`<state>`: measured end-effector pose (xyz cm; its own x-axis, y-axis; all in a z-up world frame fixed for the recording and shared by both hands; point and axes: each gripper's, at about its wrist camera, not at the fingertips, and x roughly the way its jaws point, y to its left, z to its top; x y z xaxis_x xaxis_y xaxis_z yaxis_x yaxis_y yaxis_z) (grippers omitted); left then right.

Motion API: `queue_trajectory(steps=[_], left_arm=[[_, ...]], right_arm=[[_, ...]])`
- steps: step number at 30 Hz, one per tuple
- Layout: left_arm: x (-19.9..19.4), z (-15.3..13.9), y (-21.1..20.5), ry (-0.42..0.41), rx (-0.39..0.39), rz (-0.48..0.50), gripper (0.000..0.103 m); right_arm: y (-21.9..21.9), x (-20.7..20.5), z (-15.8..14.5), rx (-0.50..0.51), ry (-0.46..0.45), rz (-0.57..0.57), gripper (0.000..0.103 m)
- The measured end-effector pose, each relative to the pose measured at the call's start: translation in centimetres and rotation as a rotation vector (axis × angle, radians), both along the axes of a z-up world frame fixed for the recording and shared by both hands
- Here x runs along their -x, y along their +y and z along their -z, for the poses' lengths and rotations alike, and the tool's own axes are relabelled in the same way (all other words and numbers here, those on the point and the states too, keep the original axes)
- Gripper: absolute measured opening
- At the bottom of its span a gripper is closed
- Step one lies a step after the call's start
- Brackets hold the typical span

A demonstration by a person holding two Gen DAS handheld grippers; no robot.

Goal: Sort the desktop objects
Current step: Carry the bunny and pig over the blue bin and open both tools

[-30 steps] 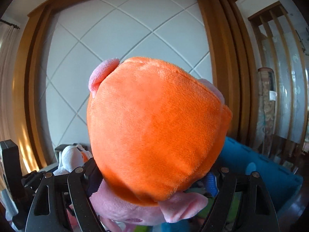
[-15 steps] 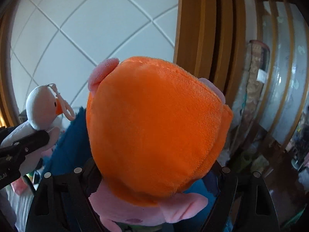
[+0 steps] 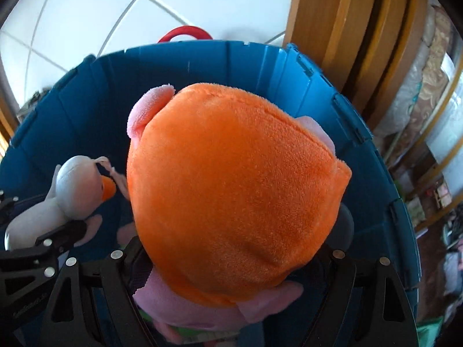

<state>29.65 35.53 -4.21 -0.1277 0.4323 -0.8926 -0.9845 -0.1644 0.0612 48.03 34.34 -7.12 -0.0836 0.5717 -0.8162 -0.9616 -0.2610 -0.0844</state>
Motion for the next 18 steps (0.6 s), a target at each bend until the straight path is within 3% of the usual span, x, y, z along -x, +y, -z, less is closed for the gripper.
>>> queue_trajectory(steps=[3, 13, 18], left_arm=[[-0.5, 0.3, 0.0, 0.0, -0.002, 0.032, 0.053], [-0.9, 0.3, 0.1, -0.006, -0.009, 0.04, 0.053], [-1.2, 0.2, 0.1, -0.002, -0.008, 0.042, 0.053]], right_arm=[[-0.1, 0.0, 0.5, -0.017, -0.062, -0.004, 0.088], [0.0, 1.4, -0.4, 0.037, -0.068, 0.017, 0.098], [-0.3, 1.4, -0.8, -0.011, -0.086, 0.023, 0.103]])
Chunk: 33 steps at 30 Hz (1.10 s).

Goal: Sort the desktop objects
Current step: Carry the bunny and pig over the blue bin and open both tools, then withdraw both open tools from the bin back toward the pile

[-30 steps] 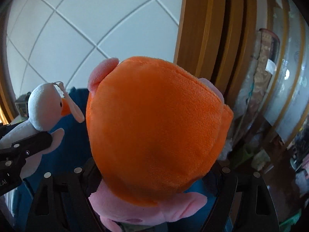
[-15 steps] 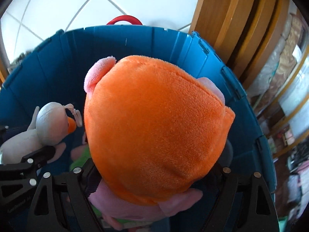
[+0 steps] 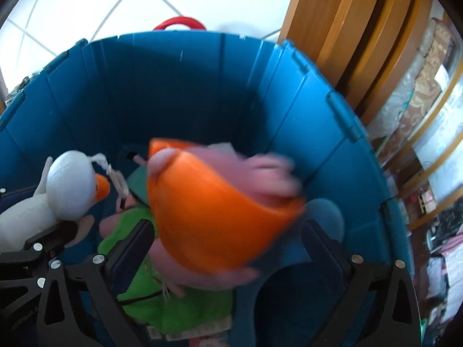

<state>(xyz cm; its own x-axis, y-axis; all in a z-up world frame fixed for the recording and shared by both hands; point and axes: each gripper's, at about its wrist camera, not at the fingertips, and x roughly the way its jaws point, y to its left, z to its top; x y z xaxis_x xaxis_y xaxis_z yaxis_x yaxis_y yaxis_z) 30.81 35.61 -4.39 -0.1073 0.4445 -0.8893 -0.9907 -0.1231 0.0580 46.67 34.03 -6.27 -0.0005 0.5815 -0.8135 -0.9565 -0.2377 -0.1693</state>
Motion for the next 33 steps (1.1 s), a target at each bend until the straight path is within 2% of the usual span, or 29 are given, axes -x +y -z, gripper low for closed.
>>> queue_trajectory(steps=[7, 12, 19, 33], left_arm=[[0.2, -0.8, -0.2, 0.006, -0.005, 0.004, 0.053], [-0.1, -1.7, -0.3, -0.012, -0.061, 0.022, 0.055], [-0.1, -2.7, -0.4, 0.008, -0.114, 0.019, 0.058], [0.6, -3.8, -1.1, 0.016, -0.131, -0.022, 0.06]], right_arm=[[0.5, -0.4, 0.2, 0.03, 0.019, 0.002, 0.103], [0.6, -0.4, 0.0, 0.03, 0.023, -0.007, 0.103], [0.8, -0.4, -0.3, 0.027, 0.036, -0.017, 0.103], [0.5, -0.6, -1.5, 0.003, 0.074, -0.028, 0.103]])
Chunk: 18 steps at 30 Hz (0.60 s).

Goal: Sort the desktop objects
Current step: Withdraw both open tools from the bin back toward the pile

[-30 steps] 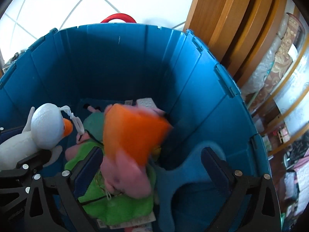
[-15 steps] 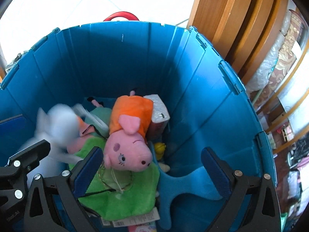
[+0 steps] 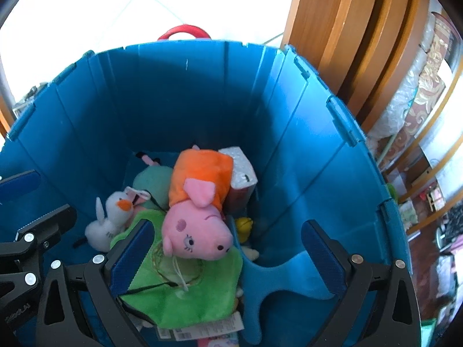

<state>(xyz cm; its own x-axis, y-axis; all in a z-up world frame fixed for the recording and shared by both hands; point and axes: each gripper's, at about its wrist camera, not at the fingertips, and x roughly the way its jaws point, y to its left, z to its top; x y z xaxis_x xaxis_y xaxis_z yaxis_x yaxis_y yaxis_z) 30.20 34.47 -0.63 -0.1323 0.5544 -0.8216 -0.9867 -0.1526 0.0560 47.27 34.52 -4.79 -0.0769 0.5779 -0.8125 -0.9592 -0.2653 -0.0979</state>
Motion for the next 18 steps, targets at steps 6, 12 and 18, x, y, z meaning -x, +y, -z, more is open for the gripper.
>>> queue_trajectory(steps=[6, 12, 18], left_arm=[[1.1, -3.8, -3.4, -0.049, -0.089, -0.012, 0.06], [4.0, -8.2, -9.6, -0.045, -0.217, -0.065, 0.06], [9.1, -10.0, -16.2, -0.079, -0.323, -0.136, 0.06]], right_arm=[[-1.6, -0.6, -3.4, -0.069, 0.072, -0.021, 0.103], [-5.9, 0.1, -8.7, -0.177, 0.164, -0.089, 0.103], [-10.6, 3.4, -11.7, -0.246, 0.26, -0.194, 0.103]])
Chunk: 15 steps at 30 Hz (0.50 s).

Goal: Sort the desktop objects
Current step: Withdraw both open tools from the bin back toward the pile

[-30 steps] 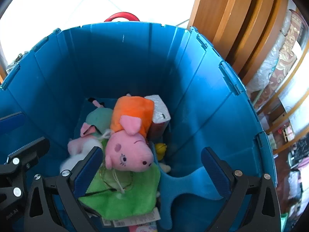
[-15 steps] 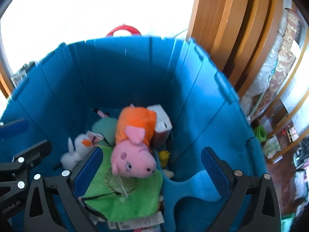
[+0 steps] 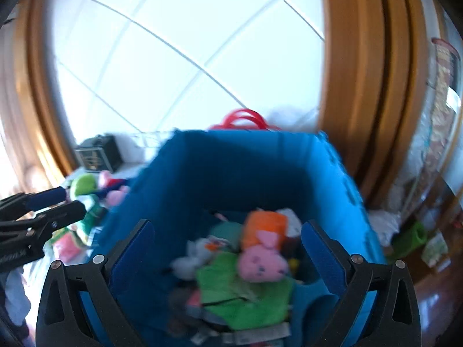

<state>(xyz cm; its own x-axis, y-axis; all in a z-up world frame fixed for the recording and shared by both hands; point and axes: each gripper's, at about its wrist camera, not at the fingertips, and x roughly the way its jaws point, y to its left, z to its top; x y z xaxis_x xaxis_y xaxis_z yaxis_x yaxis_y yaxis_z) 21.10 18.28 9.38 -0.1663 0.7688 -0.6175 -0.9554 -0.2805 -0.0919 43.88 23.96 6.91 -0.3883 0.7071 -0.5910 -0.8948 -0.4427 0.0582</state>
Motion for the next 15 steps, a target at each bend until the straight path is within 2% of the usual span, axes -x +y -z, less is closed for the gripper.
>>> queue_trajectory(steps=[7, 13, 15], left_arm=[[7.1, 0.4, -7.7, 0.003, -0.074, -0.111, 0.06], [15.0, 2.3, -13.6, 0.008, -0.119, -0.191, 0.06], [18.1, 3.3, -15.6, -0.003, -0.133, -0.209, 0.06]], right_arm=[[-4.1, 5.4, -0.7, -0.012, 0.128, -0.115, 0.103], [-8.5, 11.5, -1.6, -0.054, 0.252, -0.191, 0.103], [-10.1, 14.1, -1.8, -0.077, 0.266, -0.203, 0.103]])
